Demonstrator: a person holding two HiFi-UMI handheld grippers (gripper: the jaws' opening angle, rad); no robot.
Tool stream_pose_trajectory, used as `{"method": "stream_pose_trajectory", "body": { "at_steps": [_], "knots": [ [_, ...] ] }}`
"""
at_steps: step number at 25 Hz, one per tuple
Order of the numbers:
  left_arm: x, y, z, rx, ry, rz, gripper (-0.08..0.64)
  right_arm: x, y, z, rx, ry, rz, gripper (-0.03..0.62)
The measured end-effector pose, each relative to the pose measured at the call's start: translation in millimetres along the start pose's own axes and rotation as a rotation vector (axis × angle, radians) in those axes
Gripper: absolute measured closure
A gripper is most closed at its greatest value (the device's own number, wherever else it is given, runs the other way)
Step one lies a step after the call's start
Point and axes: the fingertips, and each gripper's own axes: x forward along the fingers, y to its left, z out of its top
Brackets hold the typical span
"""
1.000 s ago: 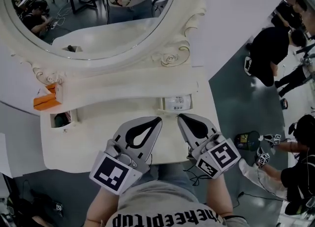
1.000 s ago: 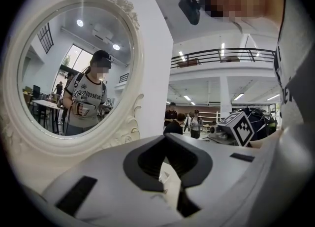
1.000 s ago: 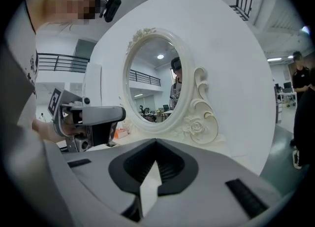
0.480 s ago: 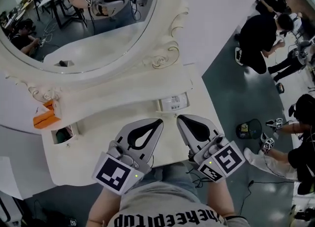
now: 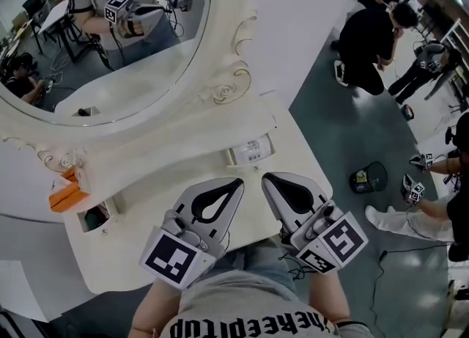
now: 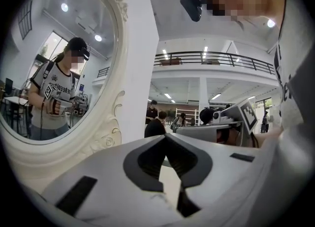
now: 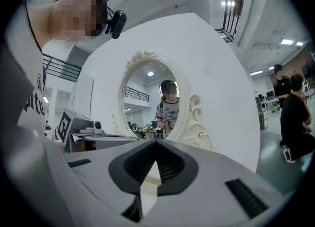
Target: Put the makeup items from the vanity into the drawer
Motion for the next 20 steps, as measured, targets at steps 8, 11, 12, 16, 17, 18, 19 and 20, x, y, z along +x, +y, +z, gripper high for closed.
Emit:
{"method": "stream_pose_trajectory", "body": {
  "at_steps": [8,11,12,16,17,18,19,20],
  "knots": [
    [-3,-8,3,0.016,-0.007,-0.051,0.538,-9,12,5,-0.019,-0.022,-0.038,0.584],
    [-6,-10,4,0.021,-0.011,-0.058,0.538,-10,18,5,-0.026,-0.023,-0.038,0.584],
    [-6,-10,4,0.021,-0.013,-0.061,0.538,-10,20,6,-0.029,-0.023,-0.038,0.584],
    [-7,-11,4,0.022,-0.016,-0.063,0.538,-11,23,6,-0.033,-0.026,-0.037,0.584],
    [-7,-11,4,0.022,-0.015,-0.062,0.538,-11,23,6,-0.033,-0.027,-0.037,0.584],
    [-7,-12,4,0.022,-0.015,-0.061,0.538,-11,24,6,-0.033,-0.029,-0.036,0.584],
    [-7,-12,4,0.022,-0.015,-0.060,0.538,-11,24,6,-0.034,-0.029,-0.035,0.584],
    [-7,-12,4,0.021,-0.015,-0.058,0.538,-11,24,6,-0.034,-0.029,-0.034,0.584]
  ]
}}
